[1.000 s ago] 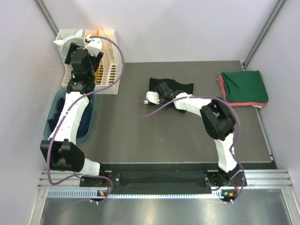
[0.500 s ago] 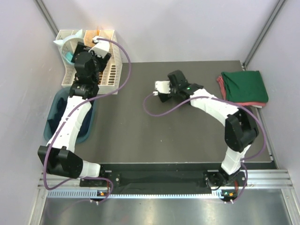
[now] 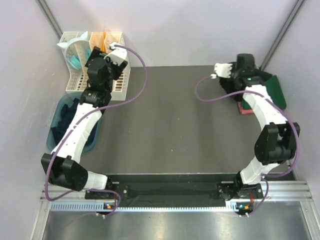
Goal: Fold and stack the t-shirts
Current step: Put the neatly folded tshirt into the corner of the board with the right arm
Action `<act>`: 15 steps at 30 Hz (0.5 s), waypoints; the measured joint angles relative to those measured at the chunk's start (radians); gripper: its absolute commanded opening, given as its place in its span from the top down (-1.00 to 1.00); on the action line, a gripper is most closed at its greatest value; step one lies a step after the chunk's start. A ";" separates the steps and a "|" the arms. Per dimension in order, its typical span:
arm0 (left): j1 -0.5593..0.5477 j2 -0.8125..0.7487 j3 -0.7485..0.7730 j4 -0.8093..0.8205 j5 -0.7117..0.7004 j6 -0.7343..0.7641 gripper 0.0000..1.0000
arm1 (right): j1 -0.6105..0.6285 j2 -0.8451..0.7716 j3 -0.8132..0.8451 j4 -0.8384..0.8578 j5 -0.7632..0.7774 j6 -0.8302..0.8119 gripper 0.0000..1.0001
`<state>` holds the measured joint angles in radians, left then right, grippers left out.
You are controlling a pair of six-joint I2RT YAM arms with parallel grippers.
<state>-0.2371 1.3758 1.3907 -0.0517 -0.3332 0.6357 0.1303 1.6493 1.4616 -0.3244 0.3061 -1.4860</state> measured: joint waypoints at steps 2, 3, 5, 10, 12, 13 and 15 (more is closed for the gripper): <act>-0.008 0.001 0.000 0.004 0.000 0.003 -0.81 | -0.055 0.000 0.024 0.010 -0.034 -0.035 1.00; -0.010 0.002 0.000 0.007 0.000 0.004 -0.81 | -0.078 0.006 0.048 0.008 -0.051 -0.045 1.00; -0.018 0.004 0.000 0.009 0.000 0.009 -0.81 | -0.108 0.028 0.114 0.003 -0.082 -0.052 1.00; -0.035 0.014 0.000 0.026 -0.002 0.023 -0.81 | -0.107 0.051 0.163 0.132 -0.095 -0.060 1.00; -0.042 0.017 -0.001 0.034 -0.003 0.030 -0.81 | -0.097 0.068 0.163 0.207 -0.102 -0.058 1.00; -0.045 0.017 -0.002 0.037 -0.005 0.033 -0.81 | -0.094 0.081 0.160 0.261 -0.105 -0.060 1.00; -0.048 0.017 -0.003 0.044 -0.005 0.041 -0.82 | -0.097 0.115 0.142 0.394 -0.109 -0.079 1.00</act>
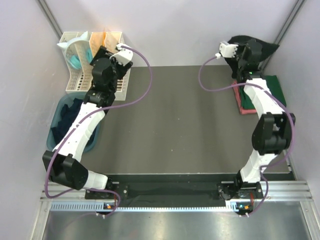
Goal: Fold and stack the t-shirts
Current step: Put the neatly folded tshirt into the corner of the board with the right arm
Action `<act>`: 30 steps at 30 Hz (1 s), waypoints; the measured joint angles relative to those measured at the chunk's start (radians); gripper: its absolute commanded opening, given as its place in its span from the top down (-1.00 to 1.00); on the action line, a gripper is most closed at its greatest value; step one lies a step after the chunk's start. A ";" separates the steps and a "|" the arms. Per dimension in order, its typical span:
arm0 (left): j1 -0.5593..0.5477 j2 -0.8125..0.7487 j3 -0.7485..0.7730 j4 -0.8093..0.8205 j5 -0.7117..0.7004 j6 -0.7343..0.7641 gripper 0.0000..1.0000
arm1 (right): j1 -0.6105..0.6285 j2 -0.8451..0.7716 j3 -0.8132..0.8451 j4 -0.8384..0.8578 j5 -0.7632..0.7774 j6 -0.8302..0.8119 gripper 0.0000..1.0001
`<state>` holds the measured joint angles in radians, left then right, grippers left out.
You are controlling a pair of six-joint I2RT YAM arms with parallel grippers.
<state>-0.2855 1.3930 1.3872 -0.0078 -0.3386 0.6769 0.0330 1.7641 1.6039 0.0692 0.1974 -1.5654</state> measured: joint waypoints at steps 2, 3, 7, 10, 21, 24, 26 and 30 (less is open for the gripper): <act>-0.003 0.002 0.000 0.006 0.000 0.007 -0.82 | -0.010 0.060 -0.002 0.145 -0.008 -0.018 1.00; -0.004 0.003 0.000 0.008 -0.001 0.009 -0.82 | -0.017 0.097 0.002 0.218 -0.011 -0.024 1.00; -0.007 0.008 0.000 0.007 -0.007 0.023 -0.82 | -0.063 0.230 0.040 0.397 -0.019 -0.036 1.00; -0.013 0.008 0.000 0.008 -0.015 0.037 -0.82 | -0.105 0.271 0.038 0.449 -0.032 -0.048 1.00; -0.027 0.033 0.000 0.007 -0.038 0.074 -0.83 | -0.240 0.068 -0.377 0.559 -0.150 -0.054 1.00; -0.040 0.057 0.010 0.006 -0.045 0.089 -0.83 | -0.276 -0.028 -0.526 0.544 -0.202 -0.057 1.00; -0.049 0.075 0.022 0.006 -0.048 0.104 -0.83 | -0.301 -0.085 -0.617 0.522 -0.230 -0.058 1.00; -0.064 0.097 0.040 0.006 -0.050 0.130 -0.83 | -0.330 -0.164 -0.771 0.457 -0.266 -0.070 1.00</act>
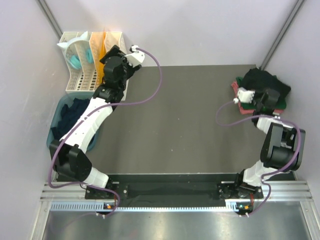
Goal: Fold and stack the t-shirts
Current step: Put the neatly folded tshirt into the corner of the board with the right arm
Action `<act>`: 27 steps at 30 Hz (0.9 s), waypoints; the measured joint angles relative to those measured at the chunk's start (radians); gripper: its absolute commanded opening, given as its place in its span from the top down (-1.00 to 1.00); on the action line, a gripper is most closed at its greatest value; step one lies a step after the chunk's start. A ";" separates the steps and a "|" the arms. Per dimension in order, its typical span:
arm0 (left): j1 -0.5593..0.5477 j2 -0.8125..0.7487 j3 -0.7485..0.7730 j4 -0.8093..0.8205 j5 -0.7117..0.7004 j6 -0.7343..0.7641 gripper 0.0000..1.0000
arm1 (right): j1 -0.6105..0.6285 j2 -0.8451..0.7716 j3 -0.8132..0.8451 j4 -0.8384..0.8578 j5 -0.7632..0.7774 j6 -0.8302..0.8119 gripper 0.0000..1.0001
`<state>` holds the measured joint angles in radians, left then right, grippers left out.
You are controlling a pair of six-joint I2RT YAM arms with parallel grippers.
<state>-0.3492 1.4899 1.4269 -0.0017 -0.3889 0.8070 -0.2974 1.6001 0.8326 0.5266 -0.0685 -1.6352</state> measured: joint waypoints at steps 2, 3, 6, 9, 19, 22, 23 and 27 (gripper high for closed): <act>-0.006 0.005 0.008 -0.002 -0.003 0.012 -0.83 | -0.002 -0.022 -0.070 -0.040 -0.006 -0.005 1.00; -0.010 0.008 0.014 0.000 -0.003 0.017 -0.83 | -0.002 -0.026 -0.094 -0.066 -0.009 -0.005 0.96; -0.016 0.010 0.024 0.000 -0.005 0.034 -0.83 | -0.002 -0.027 -0.146 -0.121 -0.009 -0.007 0.16; -0.022 0.010 0.028 0.002 -0.005 0.050 -0.84 | -0.002 -0.027 -0.161 -0.157 -0.005 0.001 -0.95; -0.031 0.010 0.028 0.002 -0.005 0.061 -0.83 | 0.008 -0.073 -0.102 -0.385 0.014 0.105 -0.99; -0.032 0.010 0.028 0.001 -0.010 0.060 -0.82 | 0.027 -0.159 -0.074 -0.492 0.012 0.169 -0.99; -0.032 0.010 0.028 0.001 -0.013 0.060 -0.82 | 0.039 -0.198 -0.063 -0.534 0.010 0.193 -1.00; -0.035 0.009 0.025 0.004 -0.017 0.063 -0.86 | 0.117 -0.344 0.007 -0.739 -0.021 0.275 -1.00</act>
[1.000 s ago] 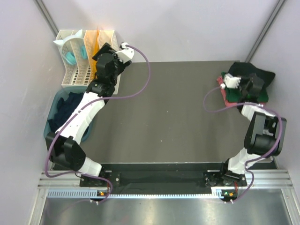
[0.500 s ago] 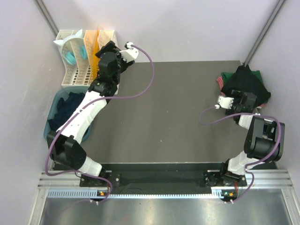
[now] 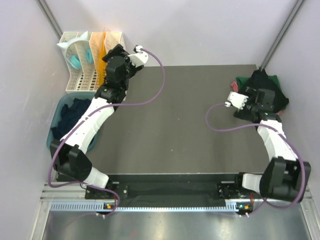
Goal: Fold and stack the t-shirts
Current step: Put the neatly folded tshirt into the corner of the board with the right arm
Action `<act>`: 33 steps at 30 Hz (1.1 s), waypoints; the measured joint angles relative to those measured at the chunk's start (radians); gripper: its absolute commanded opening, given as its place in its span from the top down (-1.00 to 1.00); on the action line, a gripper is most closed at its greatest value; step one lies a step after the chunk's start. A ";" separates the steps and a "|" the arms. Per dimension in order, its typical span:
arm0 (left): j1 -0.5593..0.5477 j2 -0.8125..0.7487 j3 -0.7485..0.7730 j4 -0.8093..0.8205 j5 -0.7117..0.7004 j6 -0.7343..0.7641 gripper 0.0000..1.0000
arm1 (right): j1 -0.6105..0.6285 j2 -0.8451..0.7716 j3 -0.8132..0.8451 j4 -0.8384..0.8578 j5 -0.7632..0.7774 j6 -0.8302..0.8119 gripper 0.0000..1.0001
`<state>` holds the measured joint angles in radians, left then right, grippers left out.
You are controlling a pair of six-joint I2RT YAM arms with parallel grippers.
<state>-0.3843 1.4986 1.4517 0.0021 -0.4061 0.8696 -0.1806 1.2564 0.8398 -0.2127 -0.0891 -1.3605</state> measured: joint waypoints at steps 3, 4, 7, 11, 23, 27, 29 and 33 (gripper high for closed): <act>-0.003 -0.012 -0.032 0.002 0.001 0.014 -0.97 | 0.104 -0.066 0.087 -0.211 -0.031 0.068 -0.99; -0.003 -0.020 -0.051 -0.005 0.007 0.017 -0.97 | 0.149 -0.075 0.117 -0.282 -0.042 0.099 -0.99; -0.003 -0.054 -0.122 -0.052 0.047 0.004 -0.97 | 0.277 -0.071 0.185 -0.454 -0.069 0.211 -0.99; -0.003 -0.083 -0.165 -0.221 0.173 -0.100 -0.98 | 0.365 -0.011 0.309 -0.621 -0.148 0.407 -0.99; -0.014 0.048 0.014 -0.717 0.462 -0.505 -0.98 | 0.397 0.076 0.709 -0.697 -0.049 0.812 -1.00; -0.014 0.043 0.015 -0.750 0.425 -0.537 -0.98 | 0.410 0.084 0.708 -0.710 -0.024 0.841 -0.99; -0.014 0.041 0.016 -0.754 0.393 -0.547 -0.98 | 0.422 0.097 0.716 -0.715 -0.015 0.849 -1.00; -0.014 0.036 0.016 -0.753 0.344 -0.563 -0.98 | 0.439 0.127 0.742 -0.713 0.005 0.849 -1.00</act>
<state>-0.3985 1.5349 1.4681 -0.7513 -0.0624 0.3061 0.2584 1.3834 1.5814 -0.9253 -0.0845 -0.5117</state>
